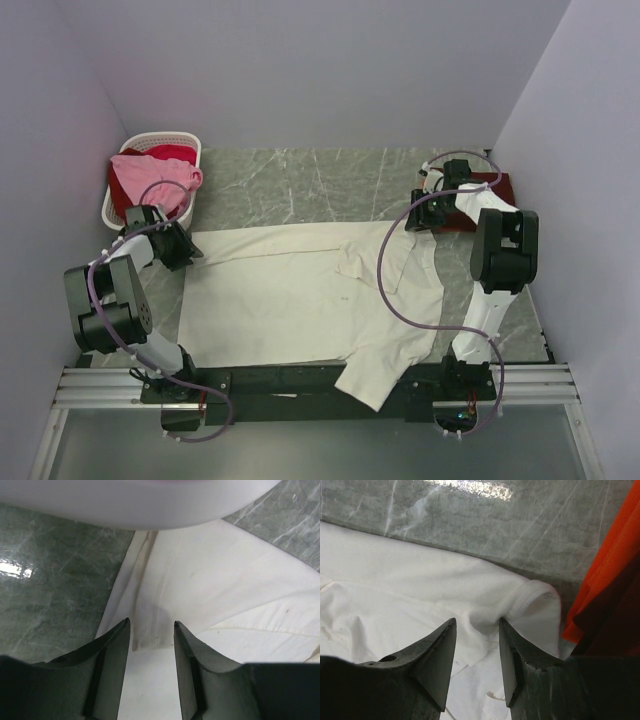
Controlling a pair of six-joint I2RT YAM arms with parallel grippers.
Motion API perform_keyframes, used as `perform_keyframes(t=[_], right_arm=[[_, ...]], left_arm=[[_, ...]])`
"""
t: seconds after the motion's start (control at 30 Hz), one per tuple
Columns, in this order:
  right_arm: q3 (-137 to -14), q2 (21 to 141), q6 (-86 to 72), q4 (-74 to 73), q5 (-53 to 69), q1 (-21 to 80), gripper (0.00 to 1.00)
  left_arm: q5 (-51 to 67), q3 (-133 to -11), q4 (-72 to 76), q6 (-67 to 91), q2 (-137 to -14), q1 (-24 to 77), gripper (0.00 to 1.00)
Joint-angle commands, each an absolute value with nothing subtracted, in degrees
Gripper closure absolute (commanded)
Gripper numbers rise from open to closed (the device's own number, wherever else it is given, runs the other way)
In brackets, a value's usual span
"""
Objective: Fold and stack the t-shirts
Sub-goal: Fold the tshirt
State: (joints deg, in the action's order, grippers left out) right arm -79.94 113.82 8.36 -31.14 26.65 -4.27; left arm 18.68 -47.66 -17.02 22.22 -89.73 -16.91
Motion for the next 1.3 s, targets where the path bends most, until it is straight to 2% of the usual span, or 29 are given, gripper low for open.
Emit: perform_keyframes(t=[0.0,0.33,0.4,0.57,0.83,1.1,1.27], right_arm=[[-81.04,113.29,8.0,-29.88,27.33,-4.75,0.53],[-81.03,113.38,7.82,-29.62,27.25,-4.92,0.54],[-81.12,113.55,7.82,-29.79,27.16,-4.92,0.54],[-80.95,113.47,7.82,-29.71,26.9,-4.92,0.57],[-81.56,114.52,7.91,-30.15,27.16,-5.01,0.71],[-82.0,115.05,8.17,-30.32,26.81,-5.1,0.87],[-81.74,114.61,8.17,-29.88,25.93,-5.36,0.91]], left_arm=[[21.09,-47.37,-16.08,22.85,-90.53,-16.96,0.55],[20.92,-47.64,-16.52,23.03,-91.14,-16.96,0.6],[21.35,-47.99,-16.26,23.11,-91.67,-16.96,0.64],[21.62,-50.18,-16.0,23.29,-93.78,-16.96,0.87],[20.65,-52.21,-15.12,23.2,-93.95,-16.96,0.99],[20.39,-52.47,-13.27,23.38,-93.17,-17.67,0.99],[19.86,-53.17,-11.7,23.73,-92.46,-18.28,0.99]])
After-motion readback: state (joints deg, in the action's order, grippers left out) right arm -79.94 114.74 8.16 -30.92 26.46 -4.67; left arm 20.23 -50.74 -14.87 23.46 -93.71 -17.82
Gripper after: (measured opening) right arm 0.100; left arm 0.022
